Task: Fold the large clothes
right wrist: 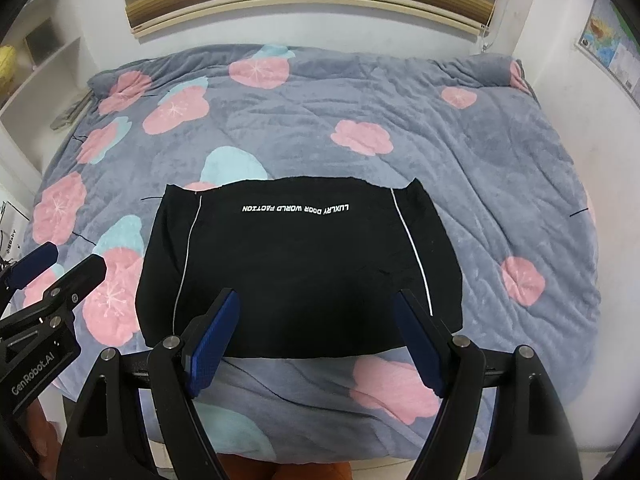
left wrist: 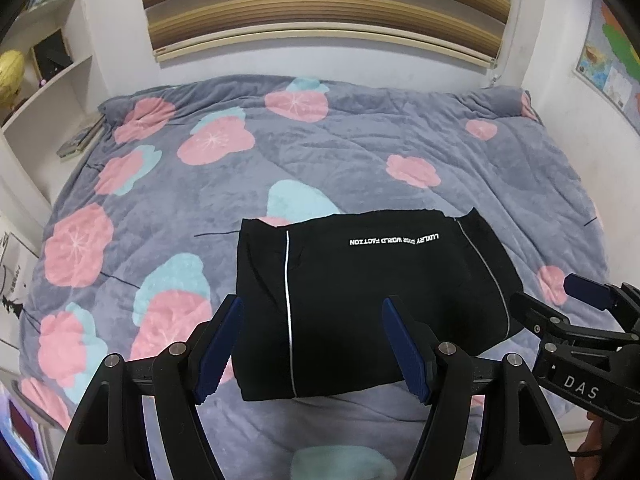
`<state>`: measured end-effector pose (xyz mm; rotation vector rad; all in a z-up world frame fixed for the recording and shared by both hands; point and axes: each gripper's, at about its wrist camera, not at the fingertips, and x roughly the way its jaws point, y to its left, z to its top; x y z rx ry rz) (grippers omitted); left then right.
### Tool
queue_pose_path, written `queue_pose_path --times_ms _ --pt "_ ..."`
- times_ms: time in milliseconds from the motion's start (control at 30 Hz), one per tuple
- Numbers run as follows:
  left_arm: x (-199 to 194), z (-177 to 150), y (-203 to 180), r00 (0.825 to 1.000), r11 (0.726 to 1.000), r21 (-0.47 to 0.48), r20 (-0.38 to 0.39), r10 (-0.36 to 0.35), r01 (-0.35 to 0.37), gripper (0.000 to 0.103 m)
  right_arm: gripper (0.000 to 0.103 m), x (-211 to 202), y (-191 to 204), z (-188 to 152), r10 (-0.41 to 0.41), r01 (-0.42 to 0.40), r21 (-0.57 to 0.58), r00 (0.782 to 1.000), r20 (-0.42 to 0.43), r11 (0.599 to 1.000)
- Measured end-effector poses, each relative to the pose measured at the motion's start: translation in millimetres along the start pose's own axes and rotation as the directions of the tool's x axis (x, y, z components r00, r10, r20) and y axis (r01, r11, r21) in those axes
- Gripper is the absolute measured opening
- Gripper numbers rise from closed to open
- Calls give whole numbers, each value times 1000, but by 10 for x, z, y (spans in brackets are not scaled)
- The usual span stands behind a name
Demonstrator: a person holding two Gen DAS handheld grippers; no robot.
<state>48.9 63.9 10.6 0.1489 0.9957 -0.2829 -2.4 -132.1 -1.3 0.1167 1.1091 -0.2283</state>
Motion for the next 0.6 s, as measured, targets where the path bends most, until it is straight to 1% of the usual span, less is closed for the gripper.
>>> queue_pose_path --times_ms 367,467,567,600 --pt "71 0 -21 1000 1000 11 -8 10 -10 73 80 89 50 -3 -11 11 -3 1000 -16 1000" --pt "76 6 -26 999 999 21 6 32 -32 73 80 94 49 -5 -12 12 -5 1000 -16 1000" --pt "71 24 -33 997 997 38 45 61 -63 73 80 110 49 -3 -20 20 -9 1000 -14 1000" --pt "80 36 -32 997 997 40 44 58 -60 73 80 115 46 -2 -22 22 -9 1000 -14 1000"
